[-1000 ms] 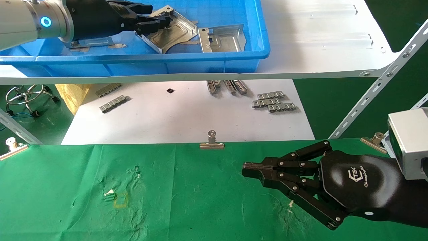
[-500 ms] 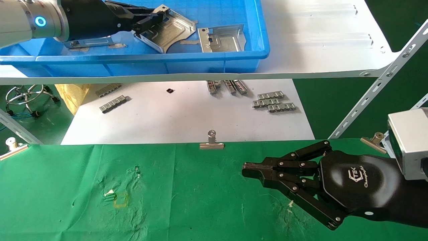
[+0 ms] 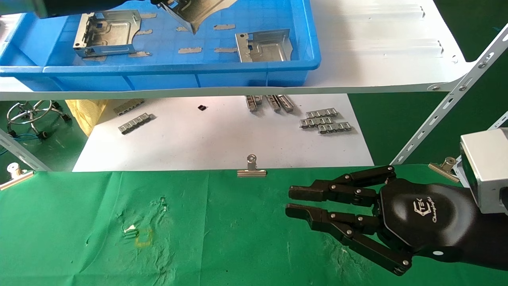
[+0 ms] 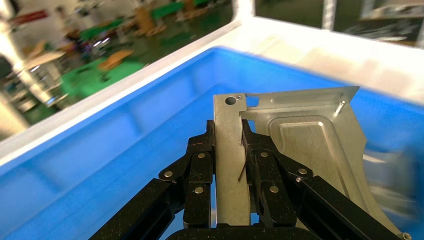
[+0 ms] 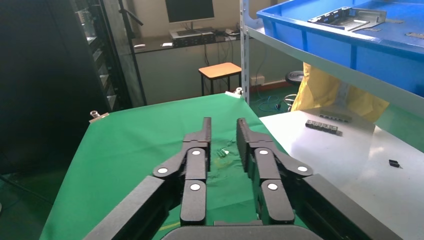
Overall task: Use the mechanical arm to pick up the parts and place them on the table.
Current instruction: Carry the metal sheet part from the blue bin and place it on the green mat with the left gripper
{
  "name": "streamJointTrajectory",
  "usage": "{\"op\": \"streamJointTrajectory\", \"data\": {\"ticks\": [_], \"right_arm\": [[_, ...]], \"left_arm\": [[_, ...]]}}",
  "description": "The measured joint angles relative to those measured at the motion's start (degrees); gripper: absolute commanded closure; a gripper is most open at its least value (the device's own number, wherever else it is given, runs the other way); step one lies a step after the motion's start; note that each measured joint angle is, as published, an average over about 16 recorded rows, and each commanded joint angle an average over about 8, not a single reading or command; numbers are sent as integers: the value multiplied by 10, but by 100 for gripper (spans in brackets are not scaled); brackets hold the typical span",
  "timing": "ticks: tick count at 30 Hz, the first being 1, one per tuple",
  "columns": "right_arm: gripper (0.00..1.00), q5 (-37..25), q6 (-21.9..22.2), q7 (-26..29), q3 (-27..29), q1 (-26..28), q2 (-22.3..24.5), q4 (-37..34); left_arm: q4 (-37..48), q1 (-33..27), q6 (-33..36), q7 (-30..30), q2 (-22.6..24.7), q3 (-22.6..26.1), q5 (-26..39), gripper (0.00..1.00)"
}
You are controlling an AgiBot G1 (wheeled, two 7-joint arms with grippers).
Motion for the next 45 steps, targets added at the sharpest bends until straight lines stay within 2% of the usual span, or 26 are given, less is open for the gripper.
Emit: {"op": "streamJointTrajectory", "data": {"ticks": [9,16,24,30,36,45], "right_arm": [[0,0,0,0,0,0,0,0],[0,0,0,0,0,0,0,0],[0,0,0,0,0,0,0,0],[0,0,0,0,0,0,0,0],[0,0,0,0,0,0,0,0],[0,0,0,0,0,0,0,0]], "left_arm": [[-26,16,148,54,-41,-7,-19,100],[-93,63,211,95,-85,3,-52,100],[-222,163,219,141,-164,44,-136,100],[-278,236,213,208,-217,92,-180,100],[-256,272,203,308,-230,144,-159,100],[-160,275,190,442,-200,198,-86,100]]}}
